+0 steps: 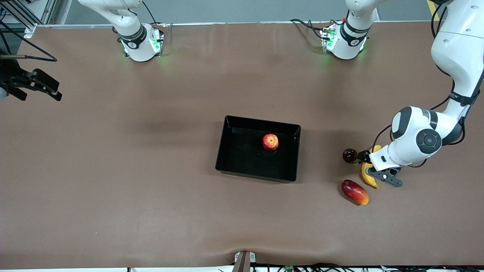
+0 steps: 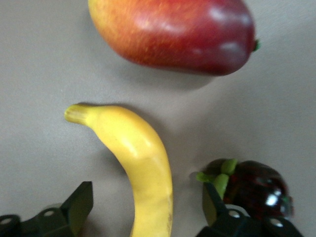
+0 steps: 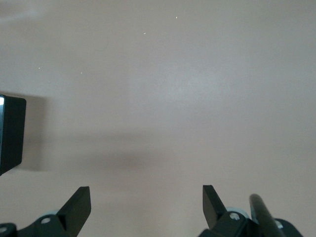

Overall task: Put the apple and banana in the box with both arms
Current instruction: 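Close the left gripper on the banana and lift it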

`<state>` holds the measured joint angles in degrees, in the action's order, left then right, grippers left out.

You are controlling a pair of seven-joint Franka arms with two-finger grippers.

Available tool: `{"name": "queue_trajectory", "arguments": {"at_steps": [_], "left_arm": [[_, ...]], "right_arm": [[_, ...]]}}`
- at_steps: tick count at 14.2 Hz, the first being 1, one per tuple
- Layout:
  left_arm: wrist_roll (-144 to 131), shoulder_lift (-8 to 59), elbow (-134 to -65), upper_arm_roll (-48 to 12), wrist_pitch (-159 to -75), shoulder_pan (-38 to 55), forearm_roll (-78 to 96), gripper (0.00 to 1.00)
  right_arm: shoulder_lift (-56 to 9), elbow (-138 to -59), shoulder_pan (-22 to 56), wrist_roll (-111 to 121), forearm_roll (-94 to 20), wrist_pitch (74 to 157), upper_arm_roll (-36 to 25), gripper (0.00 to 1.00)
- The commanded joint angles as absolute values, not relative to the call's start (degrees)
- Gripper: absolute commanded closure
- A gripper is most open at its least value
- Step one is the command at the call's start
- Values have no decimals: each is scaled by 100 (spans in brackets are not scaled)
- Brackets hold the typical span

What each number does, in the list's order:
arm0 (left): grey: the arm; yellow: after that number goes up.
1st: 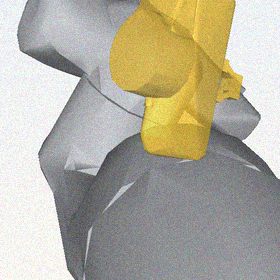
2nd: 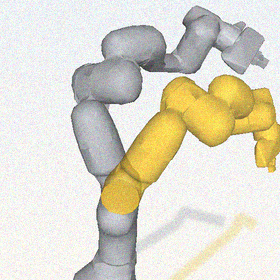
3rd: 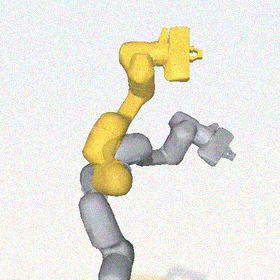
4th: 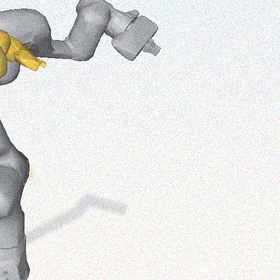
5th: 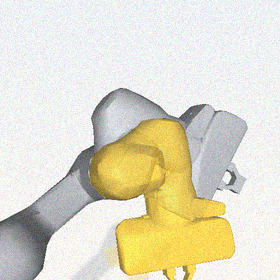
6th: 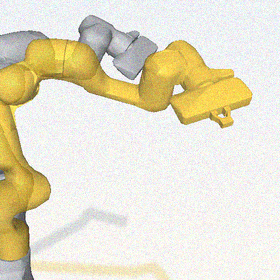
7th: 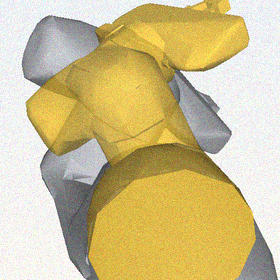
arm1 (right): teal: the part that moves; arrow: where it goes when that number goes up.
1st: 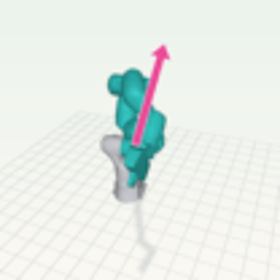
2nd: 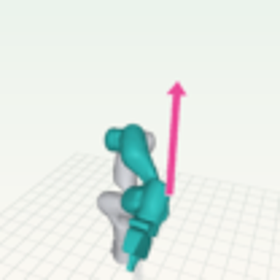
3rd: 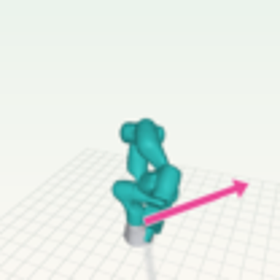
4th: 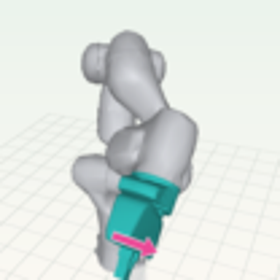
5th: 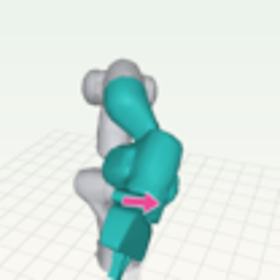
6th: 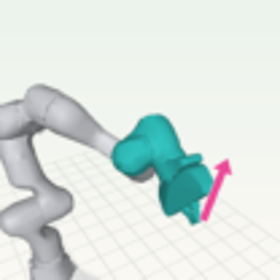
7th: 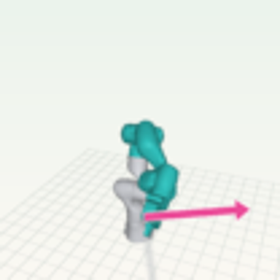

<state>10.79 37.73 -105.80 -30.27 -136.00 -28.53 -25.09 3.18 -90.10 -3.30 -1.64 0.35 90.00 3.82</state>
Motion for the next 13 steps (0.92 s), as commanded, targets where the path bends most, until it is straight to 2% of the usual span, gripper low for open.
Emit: {"name": "queue_trajectory", "arguments": {"at_steps": [1, 3, 5, 9, 10, 13], "left_arm": [[1134, 3849, -10617, -3085, -13720, -2971, -2417, 13], [1003, 3858, -10617, -3076, -13720, -2971, -2408, 22], [600, 3867, -10626, -3085, -13720, -2945, -2408, 43], [396, 3850, -10626, -3085, -13685, -2909, -2408, 93], [396, 3815, -10609, -3094, -13667, -2918, -2408, 100], [20, 3481, -10495, -3409, -13318, -2945, -2225, 100]], "right_arm": [[264, -8894, -378, -79, 184, 8912, 422, 0], [255, -8912, -378, -62, 281, 8903, 422, 0], [211, -8912, -343, -79, 281, 8912, 431, 0], [220, -8886, -316, -114, 273, 8912, 431, 0], [220, -8877, -351, -114, 264, 8912, 431, 0], [211, -8877, -325, -114, 193, 8903, 431, 0]]}}
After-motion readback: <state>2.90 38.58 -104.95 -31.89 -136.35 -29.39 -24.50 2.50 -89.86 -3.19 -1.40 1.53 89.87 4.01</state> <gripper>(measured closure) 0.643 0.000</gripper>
